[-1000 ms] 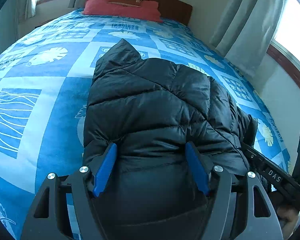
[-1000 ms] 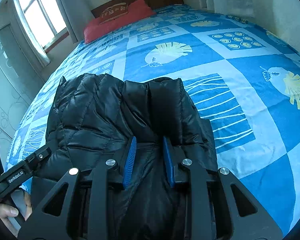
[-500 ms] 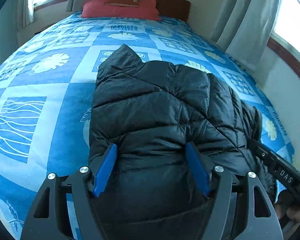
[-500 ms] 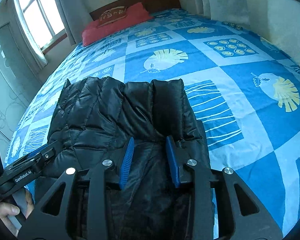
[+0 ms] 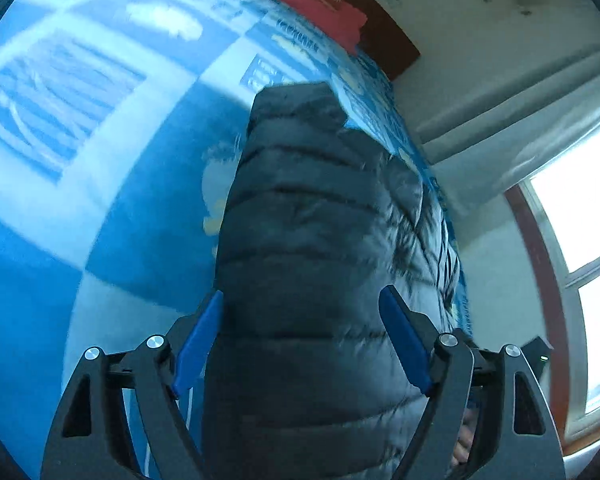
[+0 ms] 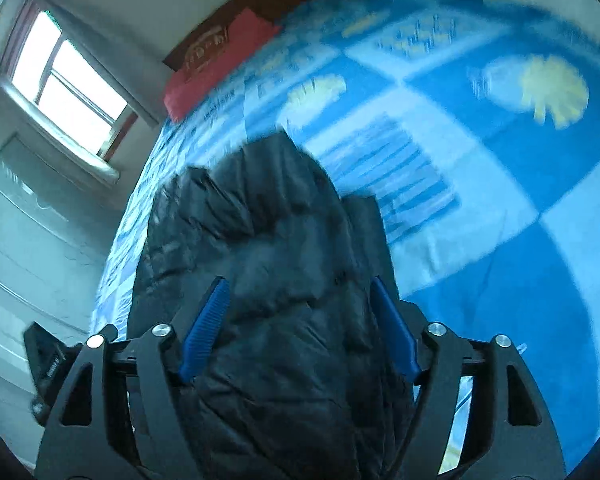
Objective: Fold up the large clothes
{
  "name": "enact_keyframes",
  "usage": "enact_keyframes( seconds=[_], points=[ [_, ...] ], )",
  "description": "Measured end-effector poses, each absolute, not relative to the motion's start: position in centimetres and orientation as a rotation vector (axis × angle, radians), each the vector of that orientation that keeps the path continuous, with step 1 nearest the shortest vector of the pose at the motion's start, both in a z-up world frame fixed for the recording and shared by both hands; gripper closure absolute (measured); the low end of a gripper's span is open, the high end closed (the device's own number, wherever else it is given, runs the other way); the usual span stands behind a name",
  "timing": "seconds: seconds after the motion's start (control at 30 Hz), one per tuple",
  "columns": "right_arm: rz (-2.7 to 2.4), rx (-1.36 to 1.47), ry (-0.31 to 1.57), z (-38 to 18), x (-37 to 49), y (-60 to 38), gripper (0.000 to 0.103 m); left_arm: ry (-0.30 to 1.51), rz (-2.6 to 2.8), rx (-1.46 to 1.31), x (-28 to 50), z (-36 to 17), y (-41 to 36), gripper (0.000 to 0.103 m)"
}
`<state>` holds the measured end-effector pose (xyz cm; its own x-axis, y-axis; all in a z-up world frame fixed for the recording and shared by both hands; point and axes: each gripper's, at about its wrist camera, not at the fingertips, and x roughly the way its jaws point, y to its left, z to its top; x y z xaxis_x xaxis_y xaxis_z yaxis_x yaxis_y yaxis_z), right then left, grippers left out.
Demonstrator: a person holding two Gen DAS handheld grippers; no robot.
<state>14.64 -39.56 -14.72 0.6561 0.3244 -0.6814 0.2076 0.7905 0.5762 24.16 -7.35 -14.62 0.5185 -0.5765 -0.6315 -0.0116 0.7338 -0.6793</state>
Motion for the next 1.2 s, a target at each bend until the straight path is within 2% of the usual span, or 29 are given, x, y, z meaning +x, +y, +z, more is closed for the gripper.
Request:
enact_keyframes(
  seconds=[0.2,0.33,0.47,0.5,0.53,0.63,0.73,0.93,1.2],
  points=[
    [0.119,0.768,0.911,-17.7,15.1,-40.6,0.013,1.020,-0.424,-0.817,23.3,-17.9,-7.1,0.017],
    [0.191,0.861,0.906,-19.6,15.3,-41.2,0.009,1.054,-0.470,-0.880,24.0,-19.2,-7.0,0.013],
    [0.213,0.807,0.904,-19.6,15.4,-40.4,0.009,1.084,-0.530,-0.894,24.6,-19.8,-7.7,0.014],
    [0.221,0.800,0.904,-19.6,15.4,-40.1,0.016,1.081,-0.533,-0.887,24.5,-19.7,-7.8,0.015],
    [0.250,0.829,0.903,-19.9,15.7,-40.1,0.030,1.077,-0.536,-0.890,24.4,-19.7,-7.8,0.018],
    [0.298,0.890,0.874,-20.1,15.3,-40.0,0.048,1.067,-0.555,-0.909,24.3,-19.6,-7.5,0.027],
    [0.310,0.872,0.849,-19.2,14.8,-39.0,0.059,1.058,-0.574,-0.905,24.3,-18.9,-7.0,0.031],
    [0.384,0.862,0.807,-17.3,15.7,-35.5,0.063,0.988,-0.601,-0.860,24.6,-16.2,-4.0,0.033],
    [0.514,0.888,0.835,-18.4,18.8,-27.5,0.063,0.934,-0.510,-0.823,24.3,-14.5,3.5,0.033]
  ],
)
